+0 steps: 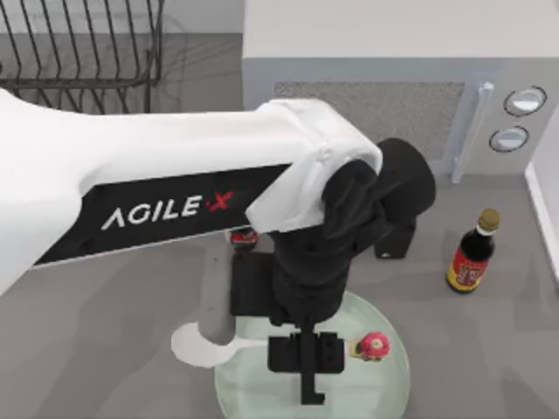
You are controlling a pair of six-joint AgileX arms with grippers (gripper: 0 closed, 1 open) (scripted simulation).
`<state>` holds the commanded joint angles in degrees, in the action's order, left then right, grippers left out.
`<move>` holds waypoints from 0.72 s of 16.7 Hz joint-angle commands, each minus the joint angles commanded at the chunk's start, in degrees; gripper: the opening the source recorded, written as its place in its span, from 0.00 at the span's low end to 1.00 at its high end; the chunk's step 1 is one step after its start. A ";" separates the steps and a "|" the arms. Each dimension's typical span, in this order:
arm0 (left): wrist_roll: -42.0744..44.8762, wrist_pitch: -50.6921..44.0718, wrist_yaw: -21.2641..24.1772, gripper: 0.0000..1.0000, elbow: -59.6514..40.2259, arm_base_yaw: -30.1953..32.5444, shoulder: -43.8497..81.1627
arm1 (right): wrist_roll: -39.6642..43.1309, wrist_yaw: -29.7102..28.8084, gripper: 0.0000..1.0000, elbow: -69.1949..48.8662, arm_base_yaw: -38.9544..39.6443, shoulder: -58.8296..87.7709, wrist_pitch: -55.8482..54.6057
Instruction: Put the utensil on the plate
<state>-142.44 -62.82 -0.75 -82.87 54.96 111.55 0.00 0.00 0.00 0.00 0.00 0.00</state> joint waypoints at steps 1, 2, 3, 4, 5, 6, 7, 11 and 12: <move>-1.31 0.09 -0.02 0.00 -0.11 0.38 0.10 | 0.00 0.00 1.00 0.00 0.00 0.00 0.00; -2.14 0.15 -0.02 0.00 -0.19 0.62 0.17 | 0.00 0.00 1.00 0.00 0.00 0.00 0.00; -2.16 0.15 -0.03 0.00 -0.19 0.62 0.17 | 0.00 0.00 1.00 0.00 0.00 0.00 0.00; -2.16 0.15 -0.03 0.00 -0.19 0.62 0.17 | 0.00 0.00 1.00 0.00 0.00 0.00 0.00; -2.16 0.15 -0.03 0.00 -0.19 0.62 0.17 | 0.00 0.00 1.00 0.00 0.00 0.00 0.00; -2.16 0.15 -0.03 0.00 -0.19 0.62 0.17 | 0.00 0.00 1.00 0.00 0.00 0.00 0.00; -2.00 0.08 0.00 0.00 -0.02 0.35 -0.06 | 0.00 0.00 1.00 0.00 0.00 0.00 0.00; -2.06 1.22 -0.52 0.00 -0.46 0.63 0.09 | 0.00 0.00 1.00 0.00 0.00 0.00 0.00; -2.11 1.90 -0.82 0.00 -0.75 0.80 0.16 | 0.00 0.00 1.00 0.00 0.00 0.00 0.00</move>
<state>-144.55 -60.92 -1.58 -83.62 55.76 111.71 0.00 0.00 0.00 0.00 0.00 0.00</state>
